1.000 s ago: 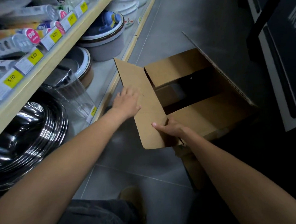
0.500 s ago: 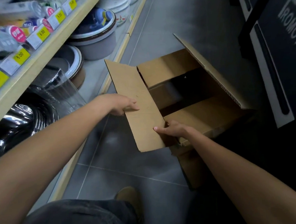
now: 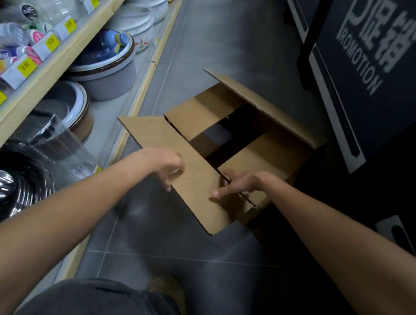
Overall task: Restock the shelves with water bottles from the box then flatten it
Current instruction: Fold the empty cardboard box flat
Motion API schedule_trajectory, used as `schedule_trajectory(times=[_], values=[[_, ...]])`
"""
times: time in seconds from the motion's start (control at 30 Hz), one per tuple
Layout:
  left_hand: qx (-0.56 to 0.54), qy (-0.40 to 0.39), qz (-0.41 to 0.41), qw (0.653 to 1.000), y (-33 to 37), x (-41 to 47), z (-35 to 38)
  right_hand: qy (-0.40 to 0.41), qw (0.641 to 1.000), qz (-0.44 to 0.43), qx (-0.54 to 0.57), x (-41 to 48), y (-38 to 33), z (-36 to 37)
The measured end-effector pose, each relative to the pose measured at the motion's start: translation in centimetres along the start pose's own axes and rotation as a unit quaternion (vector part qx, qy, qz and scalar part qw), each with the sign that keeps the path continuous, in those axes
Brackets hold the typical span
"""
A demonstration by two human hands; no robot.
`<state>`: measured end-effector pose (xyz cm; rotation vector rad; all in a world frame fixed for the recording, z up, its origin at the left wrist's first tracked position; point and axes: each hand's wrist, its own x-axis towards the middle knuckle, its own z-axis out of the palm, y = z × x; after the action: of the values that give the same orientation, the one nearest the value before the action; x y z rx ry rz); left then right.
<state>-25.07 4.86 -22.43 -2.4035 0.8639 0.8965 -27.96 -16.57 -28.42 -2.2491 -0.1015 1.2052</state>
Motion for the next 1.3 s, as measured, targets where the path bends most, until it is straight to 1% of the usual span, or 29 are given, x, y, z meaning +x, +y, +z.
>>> schedule_trajectory(times=[0.13, 0.23, 0.3, 0.37, 0.43, 0.47, 0.53, 0.57, 0.63, 0.67, 0.7, 0.77, 0.87, 0.93, 0.97, 1.03, 1.13, 1.2, 1.3], values=[[0.046, -0.022, 0.001, 0.999, 0.3, 0.7, 0.1, 0.022, 1.0, 0.008, 0.007, -0.1, 1.4, 0.6], [0.047, -0.058, -0.027, 0.997, 0.0, 1.1, 0.7, 0.074, 0.997, -0.007, 0.019, 0.1, 1.7, 0.8], [-0.007, -0.11, -0.06, 0.992, 0.2, 1.2, 0.5, 0.116, 0.993, -0.017, 0.005, 0.7, 1.4, 0.6], [-0.078, -0.16, -0.077, 0.981, 0.5, 1.9, 0.2, 0.143, 0.989, -0.022, -0.038, 1.5, 0.8, 0.3], [-0.196, -0.198, -0.07, 0.958, 0.1, 2.8, 0.2, 0.153, 0.984, -0.024, -0.087, 2.3, 0.4, 0.1], [-0.262, -0.196, -0.086, 0.941, -0.1, 3.2, 0.5, 0.157, 0.98, -0.026, -0.119, 2.7, 0.2, 0.1], [-0.283, -0.19, -0.108, 0.934, -0.1, 3.7, 1.1, 0.165, 0.971, -0.033, -0.172, 3.5, 0.0, 0.0], [-0.254, -0.189, -0.129, 0.94, -0.1, 4.1, 1.5, 0.165, 0.968, -0.038, -0.186, 4.0, 0.0, -0.2], [-0.186, -0.154, -0.154, 0.958, 0.0, 5.0, 2.1, 0.152, 0.963, -0.042, -0.218, 5.2, -0.2, -0.4], [-0.17, -0.129, -0.163, 0.963, -0.1, 5.4, 2.2, 0.144, 0.959, -0.039, -0.239, 5.7, -0.4, -0.5], [-0.161, -0.11, -0.173, 0.966, -0.2, 5.7, 2.3, 0.143, 0.953, -0.037, -0.265, 6.1, -0.7, -0.4], [-0.171, -0.087, -0.202, 0.96, -0.7, 6.3, 2.1, 0.175, 0.927, -0.049, -0.327, 6.4, -1.3, -0.2], [-0.265, -0.058, -0.255, 0.928, -1.9, 7.8, 1.7, 0.261, 0.883, -0.085, -0.38, 6.3, -1.9, -0.3], [-0.341, -0.016, -0.294, 0.893, -2.6, 8.9, 1.5, 0.289, 0.872, -0.092, -0.385, 6.0, -1.6, -0.4], [-0.36, 0.002, -0.311, 0.88, -2.9, 9.6, 1.2, 0.301, 0.869, -0.093, -0.381, 6.0, -1.3, -0.3], [-0.361, 0.032, -0.339, 0.868, -3.2, 11.0, 0.5, 0.321, 0.87, -0.093, -0.362, 6.0, -0.8, -0.2], [-0.352, 0.065, -0.332, 0.873, -3.9, 13.1, -0.5, 0.339, 0.872, -0.094, -0.342, 6.2, -0.5, -0.1], [-0.342, 0.109, -0.323, 0.876, -4.3, 14.3, -0.4, 0.342, 0.876, -0.091, -0.329, 6.1, -0.2, -0.2], [-0.294, 0.167, -0.32, 0.885, -4.1, 16.1, 0.2, 0.355, 0.89, -0.065, -0.279, 5.9, 0.9, -0.6]])
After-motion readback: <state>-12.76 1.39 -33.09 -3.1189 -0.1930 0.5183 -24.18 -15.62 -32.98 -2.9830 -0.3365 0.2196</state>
